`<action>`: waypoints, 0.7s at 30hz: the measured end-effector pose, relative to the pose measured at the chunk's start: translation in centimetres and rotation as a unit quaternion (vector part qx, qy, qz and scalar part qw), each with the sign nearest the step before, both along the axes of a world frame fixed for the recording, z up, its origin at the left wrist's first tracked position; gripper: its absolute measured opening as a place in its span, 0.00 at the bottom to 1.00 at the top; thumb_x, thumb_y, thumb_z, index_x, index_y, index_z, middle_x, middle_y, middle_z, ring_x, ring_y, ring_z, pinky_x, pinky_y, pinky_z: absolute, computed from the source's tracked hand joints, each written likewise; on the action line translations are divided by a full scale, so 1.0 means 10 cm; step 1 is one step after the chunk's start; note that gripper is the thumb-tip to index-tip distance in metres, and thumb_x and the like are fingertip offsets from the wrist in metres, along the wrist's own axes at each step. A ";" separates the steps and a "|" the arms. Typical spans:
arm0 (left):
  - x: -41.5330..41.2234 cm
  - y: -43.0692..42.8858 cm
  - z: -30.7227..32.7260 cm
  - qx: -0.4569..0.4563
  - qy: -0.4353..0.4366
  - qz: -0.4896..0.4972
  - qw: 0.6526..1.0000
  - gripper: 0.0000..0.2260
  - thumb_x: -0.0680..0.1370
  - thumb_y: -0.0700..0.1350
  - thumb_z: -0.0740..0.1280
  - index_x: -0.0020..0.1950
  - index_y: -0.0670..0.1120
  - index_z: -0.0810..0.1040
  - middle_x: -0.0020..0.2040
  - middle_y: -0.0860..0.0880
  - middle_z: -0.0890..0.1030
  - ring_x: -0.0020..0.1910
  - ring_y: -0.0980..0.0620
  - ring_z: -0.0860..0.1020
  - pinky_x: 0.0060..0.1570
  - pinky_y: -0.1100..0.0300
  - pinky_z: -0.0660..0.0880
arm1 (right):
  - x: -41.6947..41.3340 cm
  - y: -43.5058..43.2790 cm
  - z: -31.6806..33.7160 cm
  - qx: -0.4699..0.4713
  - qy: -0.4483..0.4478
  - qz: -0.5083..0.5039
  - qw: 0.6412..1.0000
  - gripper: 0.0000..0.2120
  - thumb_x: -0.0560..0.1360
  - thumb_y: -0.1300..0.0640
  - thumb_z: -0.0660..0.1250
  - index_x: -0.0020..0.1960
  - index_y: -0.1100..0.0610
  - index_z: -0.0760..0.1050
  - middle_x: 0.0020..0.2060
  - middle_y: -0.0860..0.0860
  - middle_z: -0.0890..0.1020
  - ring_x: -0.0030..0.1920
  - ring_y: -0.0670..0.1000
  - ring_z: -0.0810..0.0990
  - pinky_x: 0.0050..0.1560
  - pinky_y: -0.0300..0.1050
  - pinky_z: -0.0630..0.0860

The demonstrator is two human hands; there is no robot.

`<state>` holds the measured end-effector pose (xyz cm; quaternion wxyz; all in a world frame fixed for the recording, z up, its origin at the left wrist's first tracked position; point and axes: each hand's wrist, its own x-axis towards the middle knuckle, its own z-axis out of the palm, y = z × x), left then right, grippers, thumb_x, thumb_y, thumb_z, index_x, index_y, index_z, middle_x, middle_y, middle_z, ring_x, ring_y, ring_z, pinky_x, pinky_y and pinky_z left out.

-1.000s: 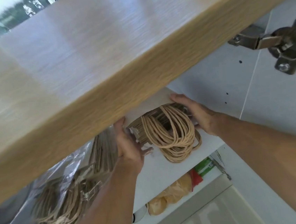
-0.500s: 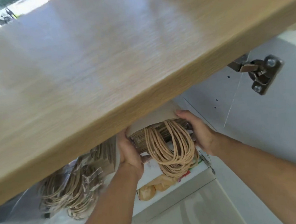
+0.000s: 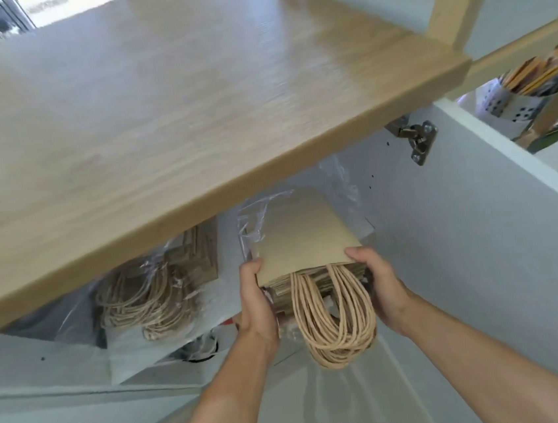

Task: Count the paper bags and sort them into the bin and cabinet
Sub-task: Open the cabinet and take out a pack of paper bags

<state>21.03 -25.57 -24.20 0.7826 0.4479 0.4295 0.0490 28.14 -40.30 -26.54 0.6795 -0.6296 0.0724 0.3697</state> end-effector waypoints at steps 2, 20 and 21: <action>-0.19 -0.09 0.07 0.007 -0.002 0.003 1.000 0.31 0.69 0.60 0.62 0.62 0.40 0.78 0.51 0.38 0.84 0.50 0.40 0.81 0.54 0.45 0.77 | -0.21 -0.09 0.04 0.001 0.010 -0.019 1.000 0.35 0.55 0.36 0.68 0.54 0.57 0.79 0.44 0.55 0.85 0.51 0.58 0.79 0.66 0.63 0.70; -1.66 -0.73 1.58 -0.035 -0.026 -0.051 0.998 0.27 0.73 0.58 0.60 0.66 0.43 0.75 0.53 0.39 0.84 0.44 0.45 0.82 0.38 0.56 0.79 | -1.84 -0.83 1.57 0.008 -0.020 -0.053 0.998 0.33 0.59 0.38 0.67 0.56 0.58 0.80 0.50 0.60 0.85 0.53 0.61 0.81 0.62 0.62 0.73; -1.72 -0.74 1.67 -0.039 -0.034 -0.052 0.997 0.30 0.72 0.58 0.60 0.69 0.44 0.73 0.56 0.38 0.83 0.44 0.46 0.83 0.35 0.57 0.79 | -1.89 -0.85 1.69 0.007 -0.026 -0.055 0.998 0.32 0.59 0.38 0.67 0.54 0.58 0.80 0.49 0.59 0.85 0.52 0.60 0.82 0.61 0.61 0.74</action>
